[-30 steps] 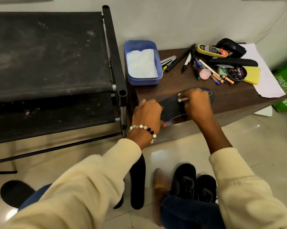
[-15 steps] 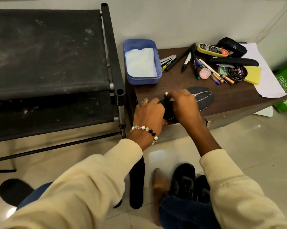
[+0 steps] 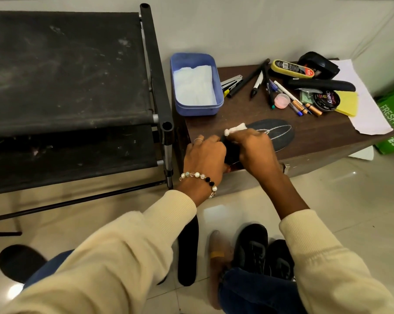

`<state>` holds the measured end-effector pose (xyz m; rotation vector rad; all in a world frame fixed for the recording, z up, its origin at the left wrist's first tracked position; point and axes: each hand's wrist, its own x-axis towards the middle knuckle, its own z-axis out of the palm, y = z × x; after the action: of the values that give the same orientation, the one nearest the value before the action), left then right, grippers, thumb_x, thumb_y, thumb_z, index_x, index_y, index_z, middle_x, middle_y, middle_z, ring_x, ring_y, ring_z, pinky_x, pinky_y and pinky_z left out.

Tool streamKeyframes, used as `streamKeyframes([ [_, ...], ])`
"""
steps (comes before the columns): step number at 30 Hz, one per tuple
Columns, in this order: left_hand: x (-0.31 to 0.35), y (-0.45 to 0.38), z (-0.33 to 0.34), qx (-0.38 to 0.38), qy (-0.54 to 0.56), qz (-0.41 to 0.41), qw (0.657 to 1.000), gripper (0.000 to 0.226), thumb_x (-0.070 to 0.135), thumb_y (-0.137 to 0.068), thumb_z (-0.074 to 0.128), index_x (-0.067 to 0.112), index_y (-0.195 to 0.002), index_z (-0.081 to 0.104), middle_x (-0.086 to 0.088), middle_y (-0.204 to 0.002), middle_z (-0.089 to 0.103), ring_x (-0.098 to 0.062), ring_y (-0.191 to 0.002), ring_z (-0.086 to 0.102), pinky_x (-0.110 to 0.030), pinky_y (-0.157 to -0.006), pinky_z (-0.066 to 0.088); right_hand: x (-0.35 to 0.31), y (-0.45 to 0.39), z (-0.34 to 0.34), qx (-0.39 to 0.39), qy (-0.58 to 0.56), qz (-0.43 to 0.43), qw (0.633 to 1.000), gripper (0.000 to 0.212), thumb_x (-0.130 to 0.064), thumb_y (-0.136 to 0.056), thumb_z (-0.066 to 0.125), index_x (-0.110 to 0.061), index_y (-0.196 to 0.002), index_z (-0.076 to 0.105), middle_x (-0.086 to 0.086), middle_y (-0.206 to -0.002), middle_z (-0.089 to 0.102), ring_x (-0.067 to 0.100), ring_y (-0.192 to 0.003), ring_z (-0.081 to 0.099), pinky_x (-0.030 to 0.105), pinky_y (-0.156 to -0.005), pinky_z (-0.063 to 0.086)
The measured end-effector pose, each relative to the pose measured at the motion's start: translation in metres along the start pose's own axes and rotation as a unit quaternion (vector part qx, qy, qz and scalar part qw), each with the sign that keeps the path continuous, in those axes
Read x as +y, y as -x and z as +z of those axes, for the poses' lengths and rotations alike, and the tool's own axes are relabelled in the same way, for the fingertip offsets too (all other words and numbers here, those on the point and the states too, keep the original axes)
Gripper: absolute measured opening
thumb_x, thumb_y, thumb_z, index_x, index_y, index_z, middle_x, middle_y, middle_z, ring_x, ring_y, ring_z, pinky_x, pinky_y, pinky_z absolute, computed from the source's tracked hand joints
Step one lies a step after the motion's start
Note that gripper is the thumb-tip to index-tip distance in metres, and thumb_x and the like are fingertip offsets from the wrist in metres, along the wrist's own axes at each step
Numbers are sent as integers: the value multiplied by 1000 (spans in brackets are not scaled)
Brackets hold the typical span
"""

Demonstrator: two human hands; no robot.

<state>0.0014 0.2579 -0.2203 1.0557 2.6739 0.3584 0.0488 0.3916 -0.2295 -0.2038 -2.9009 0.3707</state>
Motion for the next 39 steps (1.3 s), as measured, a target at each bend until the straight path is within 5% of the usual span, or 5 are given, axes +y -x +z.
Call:
streamKeyframes([
  [8, 0, -2, -4, -26, -14, 2, 1000, 42, 39, -88, 66, 20, -125, 62, 1, -136, 49, -29, -123, 42, -38, -96, 40, 14, -5, -5, -69, 79, 151, 983, 47, 1, -88, 55, -14, -132, 54, 16, -132, 54, 33, -121, 50, 40, -103, 38],
  [15, 0, -1, -2, -7, -6, 0, 1000, 41, 36, -87, 67, 21, -125, 61, 0, -132, 52, -29, -121, 44, -38, -94, 41, 2, 0, -6, -36, 29, -31, 998, 33, 5, -73, 67, -2, -105, 70, 21, -99, 70, 37, -94, 66, 42, -84, 53],
  [22, -1, -3, -1, -21, -21, 5, 1000, 45, 39, -88, 65, 18, -127, 60, 0, -136, 51, -29, -123, 43, -38, -96, 41, 18, -7, -5, -94, 92, 179, 975, 44, -4, -92, 52, -16, -134, 52, 18, -128, 54, 34, -115, 52, 34, -98, 40],
  [33, 0, -4, 3, -1, 9, -9, 1000, 43, 36, -86, 68, 17, -124, 61, -1, -131, 54, -28, -120, 43, -35, -94, 41, 2, 2, -16, -154, 75, 39, 984, 29, -7, -86, 60, -20, -110, 71, 12, -108, 68, 32, -100, 60, 41, -89, 45],
  [39, 0, -5, 3, -11, -6, 0, 1000, 43, 39, -86, 67, 17, -122, 62, -1, -129, 55, -29, -119, 43, -36, -94, 42, 9, -3, -12, -125, 54, 93, 986, 33, -2, -84, 59, -17, -111, 71, 14, -111, 67, 33, -103, 60, 42, -91, 46],
])
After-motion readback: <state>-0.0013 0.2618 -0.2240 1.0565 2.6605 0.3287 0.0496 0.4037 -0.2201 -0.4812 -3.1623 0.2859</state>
